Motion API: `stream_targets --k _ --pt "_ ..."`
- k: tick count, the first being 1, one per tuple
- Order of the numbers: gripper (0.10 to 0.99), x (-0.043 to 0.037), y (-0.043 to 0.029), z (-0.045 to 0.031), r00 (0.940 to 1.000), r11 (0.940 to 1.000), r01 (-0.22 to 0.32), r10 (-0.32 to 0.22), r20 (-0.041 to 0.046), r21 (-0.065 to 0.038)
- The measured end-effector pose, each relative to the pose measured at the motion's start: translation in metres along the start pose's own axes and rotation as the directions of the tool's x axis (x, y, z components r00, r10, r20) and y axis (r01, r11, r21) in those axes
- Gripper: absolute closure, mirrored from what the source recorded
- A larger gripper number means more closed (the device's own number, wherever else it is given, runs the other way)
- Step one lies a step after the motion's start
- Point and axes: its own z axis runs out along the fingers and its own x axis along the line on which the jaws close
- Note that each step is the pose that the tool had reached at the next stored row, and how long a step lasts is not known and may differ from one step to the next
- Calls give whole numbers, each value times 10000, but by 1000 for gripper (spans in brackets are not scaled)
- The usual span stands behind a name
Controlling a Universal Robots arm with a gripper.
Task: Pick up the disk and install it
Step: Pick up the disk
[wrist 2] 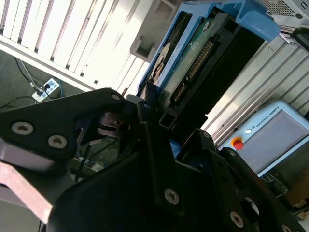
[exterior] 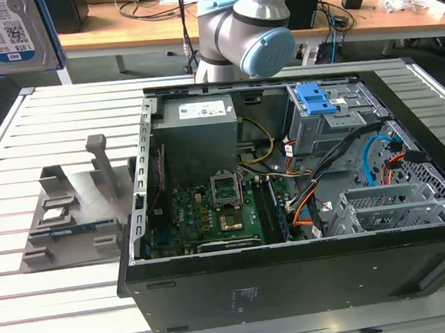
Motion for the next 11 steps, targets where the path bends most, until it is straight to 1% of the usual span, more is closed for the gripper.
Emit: stream_targets --k 2,4,11 --pt "722 -3 -88 -2 10000 10000 1 -1 0 -2" --pt "722 -5 -149 -3 10000 10000 0 0 -1 -2" --pt "722 -12 -320 -5 10000 10000 0 0 0 -3"
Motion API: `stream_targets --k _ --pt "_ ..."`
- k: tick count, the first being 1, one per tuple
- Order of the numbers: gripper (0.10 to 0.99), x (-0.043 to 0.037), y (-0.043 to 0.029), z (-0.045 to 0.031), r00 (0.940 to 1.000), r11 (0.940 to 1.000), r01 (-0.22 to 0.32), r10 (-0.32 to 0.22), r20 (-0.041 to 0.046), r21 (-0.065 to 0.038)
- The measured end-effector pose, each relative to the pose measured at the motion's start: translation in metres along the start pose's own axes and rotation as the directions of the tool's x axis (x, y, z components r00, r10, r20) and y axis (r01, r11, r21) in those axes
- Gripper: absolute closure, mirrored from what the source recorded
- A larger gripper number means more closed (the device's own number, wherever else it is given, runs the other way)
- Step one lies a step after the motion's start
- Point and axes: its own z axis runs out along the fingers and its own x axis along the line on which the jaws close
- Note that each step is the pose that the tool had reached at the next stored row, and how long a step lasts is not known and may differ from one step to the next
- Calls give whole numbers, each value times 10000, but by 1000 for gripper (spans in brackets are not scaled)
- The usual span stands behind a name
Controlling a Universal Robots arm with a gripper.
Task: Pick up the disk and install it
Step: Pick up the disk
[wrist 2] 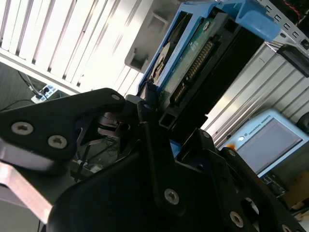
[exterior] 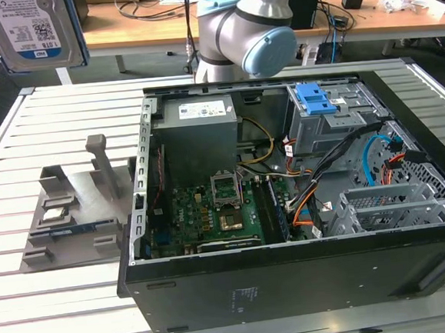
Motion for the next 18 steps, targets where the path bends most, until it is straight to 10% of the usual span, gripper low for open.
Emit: stream_targets --k 18 --pt "722 -20 -473 -6 10000 10000 1 -1 0 0"
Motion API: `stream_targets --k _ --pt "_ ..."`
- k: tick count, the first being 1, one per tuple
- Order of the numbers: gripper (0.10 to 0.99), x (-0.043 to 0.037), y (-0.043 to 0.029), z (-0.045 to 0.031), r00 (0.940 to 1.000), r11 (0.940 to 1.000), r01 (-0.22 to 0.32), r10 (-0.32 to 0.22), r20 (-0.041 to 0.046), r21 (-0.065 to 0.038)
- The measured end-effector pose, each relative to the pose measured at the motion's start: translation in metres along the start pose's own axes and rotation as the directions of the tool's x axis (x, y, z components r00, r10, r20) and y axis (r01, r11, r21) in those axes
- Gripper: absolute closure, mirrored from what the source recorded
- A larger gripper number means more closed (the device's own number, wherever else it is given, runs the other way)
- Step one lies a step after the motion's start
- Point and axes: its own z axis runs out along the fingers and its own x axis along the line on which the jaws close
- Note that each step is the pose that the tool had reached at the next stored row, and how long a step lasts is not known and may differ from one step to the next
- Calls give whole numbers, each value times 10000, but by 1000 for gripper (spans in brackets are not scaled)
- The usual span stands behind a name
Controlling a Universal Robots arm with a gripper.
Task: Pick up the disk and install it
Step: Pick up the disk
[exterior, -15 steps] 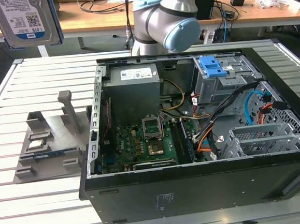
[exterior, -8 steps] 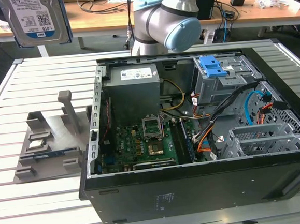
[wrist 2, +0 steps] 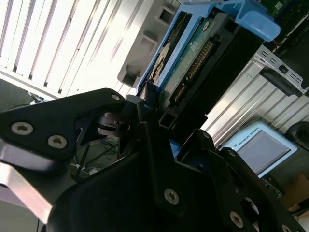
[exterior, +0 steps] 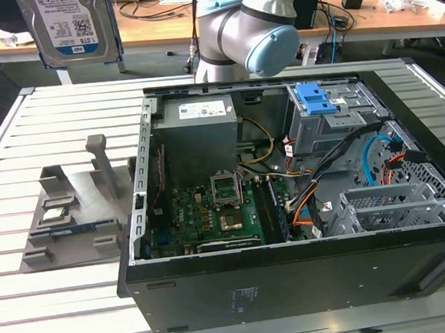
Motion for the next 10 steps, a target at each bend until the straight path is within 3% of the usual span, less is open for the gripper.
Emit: stream_targets --k 10 --pt "722 -14 -268 -3 10000 10000 0 0 0 0"
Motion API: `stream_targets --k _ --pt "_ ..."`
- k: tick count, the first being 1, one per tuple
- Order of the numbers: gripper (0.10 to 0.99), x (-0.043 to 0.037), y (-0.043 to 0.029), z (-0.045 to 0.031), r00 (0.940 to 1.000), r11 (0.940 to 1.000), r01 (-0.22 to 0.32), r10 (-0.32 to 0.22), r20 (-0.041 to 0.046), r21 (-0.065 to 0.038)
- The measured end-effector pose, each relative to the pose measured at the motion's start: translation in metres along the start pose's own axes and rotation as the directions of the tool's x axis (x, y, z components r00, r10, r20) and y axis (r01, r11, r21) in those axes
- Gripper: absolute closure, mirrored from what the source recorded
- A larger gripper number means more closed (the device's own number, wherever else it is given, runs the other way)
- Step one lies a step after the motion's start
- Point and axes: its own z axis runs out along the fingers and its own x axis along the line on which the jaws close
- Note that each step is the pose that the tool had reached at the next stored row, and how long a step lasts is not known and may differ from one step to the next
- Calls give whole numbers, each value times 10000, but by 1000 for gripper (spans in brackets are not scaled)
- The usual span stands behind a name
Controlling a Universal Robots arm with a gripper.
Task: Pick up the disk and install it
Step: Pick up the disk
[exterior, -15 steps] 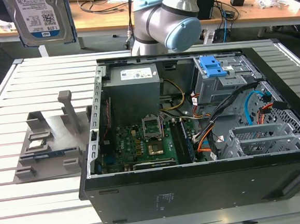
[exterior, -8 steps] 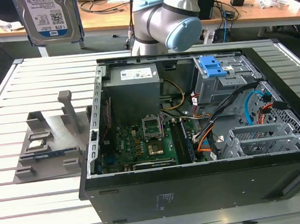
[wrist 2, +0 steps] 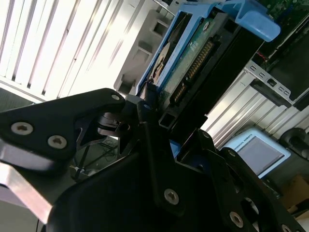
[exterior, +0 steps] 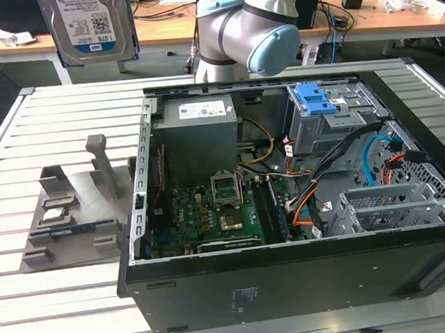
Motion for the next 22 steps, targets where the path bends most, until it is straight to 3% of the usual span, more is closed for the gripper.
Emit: stream_targets --k 13,22 --pt "722 -20 -406 -5 10000 10000 -1 1 0 0" --pt "722 -31 -609 -8 10000 10000 0 0 -1 -1"
